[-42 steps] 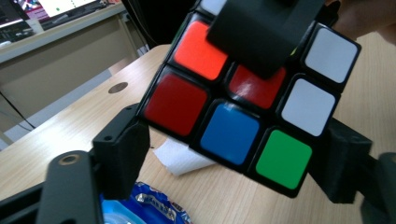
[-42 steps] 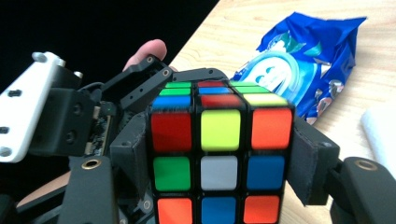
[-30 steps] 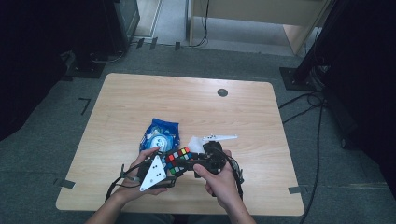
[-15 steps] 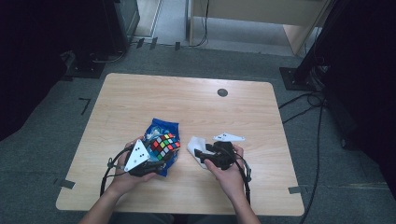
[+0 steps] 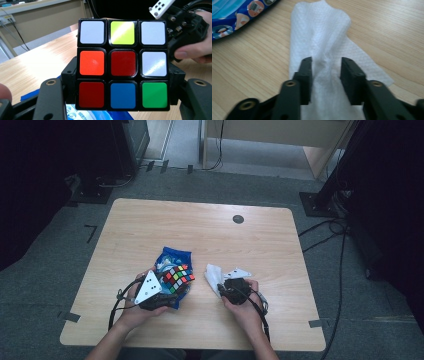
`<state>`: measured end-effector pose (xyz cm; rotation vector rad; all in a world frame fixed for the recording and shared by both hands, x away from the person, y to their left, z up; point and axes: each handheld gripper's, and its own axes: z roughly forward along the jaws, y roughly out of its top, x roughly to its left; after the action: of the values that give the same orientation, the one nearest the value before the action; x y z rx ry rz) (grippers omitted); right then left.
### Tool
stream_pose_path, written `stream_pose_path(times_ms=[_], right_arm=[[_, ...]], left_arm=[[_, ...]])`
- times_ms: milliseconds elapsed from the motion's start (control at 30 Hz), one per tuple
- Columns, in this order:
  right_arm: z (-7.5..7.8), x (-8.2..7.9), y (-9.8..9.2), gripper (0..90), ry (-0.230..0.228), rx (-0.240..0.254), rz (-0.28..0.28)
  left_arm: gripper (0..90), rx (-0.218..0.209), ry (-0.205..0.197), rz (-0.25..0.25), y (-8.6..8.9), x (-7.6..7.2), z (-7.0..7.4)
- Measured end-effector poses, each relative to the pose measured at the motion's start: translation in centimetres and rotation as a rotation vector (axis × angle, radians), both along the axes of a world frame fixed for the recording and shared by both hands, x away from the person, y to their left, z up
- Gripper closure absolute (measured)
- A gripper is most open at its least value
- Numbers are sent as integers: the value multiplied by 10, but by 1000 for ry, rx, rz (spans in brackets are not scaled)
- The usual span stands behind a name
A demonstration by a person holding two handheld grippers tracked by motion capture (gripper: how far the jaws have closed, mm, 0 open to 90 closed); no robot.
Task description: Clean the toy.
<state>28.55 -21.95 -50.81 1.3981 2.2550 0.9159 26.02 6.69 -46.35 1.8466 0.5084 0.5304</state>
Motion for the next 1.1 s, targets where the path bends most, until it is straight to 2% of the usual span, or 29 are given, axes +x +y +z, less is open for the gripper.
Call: stream_pose_path(times_ms=[67, 167, 200, 233, 267, 300, 367, 400, 433, 500, 567, 600, 633, 767, 800, 867, 933, 1033, 1100], right_arm=[[1, 1, -4, 863, 14, 17, -12], [2, 0, -8, 900, 21, 64, -10], [10, -4, -9, 900, 6, 204, 33], [17, -7, -9, 900, -11, 285, 57], [26, -10, -8, 900, -32, 341, 70], [26, -10, -8, 900, -32, 341, 70], [42, -16, -3, 900, -68, 434, 112], [54, -22, 3, 900, -91, 499, 153], [54, -22, 3, 900, -91, 499, 153], [63, -28, 12, 900, -110, 542, 191], [64, -30, 15, 900, -111, 544, 190], [67, -32, 17, 900, -109, 576, 195], [67, -32, 17, 900, -109, 576, 195], [74, -36, 23, 900, -69, 680, 267], [74, -36, 23, 900, -69, 680, 267], [81, -41, 28, 900, -58, 707, 321], [84, -42, 30, 900, -54, 715, 344], [85, -42, 30, 900, -50, 718, 355], [83, -40, 25, 900, -45, 712, 335]], left_arm=[[339, 2, 2, -8, -1, 0, -1], [339, 8, 5, -22, -5, -2, -2], [339, 11, 5, -31, -6, -3, -2], [339, 8, 8, -40, -7, -3, -3], [339, 10, 14, -58, -10, -4, -4], [339, 10, 14, -58, -10, -4, -4], [339, 21, 11, -85, -15, -7, -6], [339, 27, 8, -96, -17, -9, -7], [339, 33, 5, -110, -20, -10, -8], [339, 42, 1, -127, -24, -14, -8], [339, 48, -1, -133, -26, -15, -9], [339, 47, 2, -134, -26, -15, -9], [339, 45, 4, -133, -26, -15, -9], [339, 53, 5, -130, -25, -14, -10], [339, 52, 6, -131, -25, -14, -11], [339, 51, 3, -126, -25, -14, -11], [339, 48, 2, -125, -24, -13, -10], [339, 44, -7, -111, -20, -12, -7], [340, 21, -5, -102, -14, -11, -3]])
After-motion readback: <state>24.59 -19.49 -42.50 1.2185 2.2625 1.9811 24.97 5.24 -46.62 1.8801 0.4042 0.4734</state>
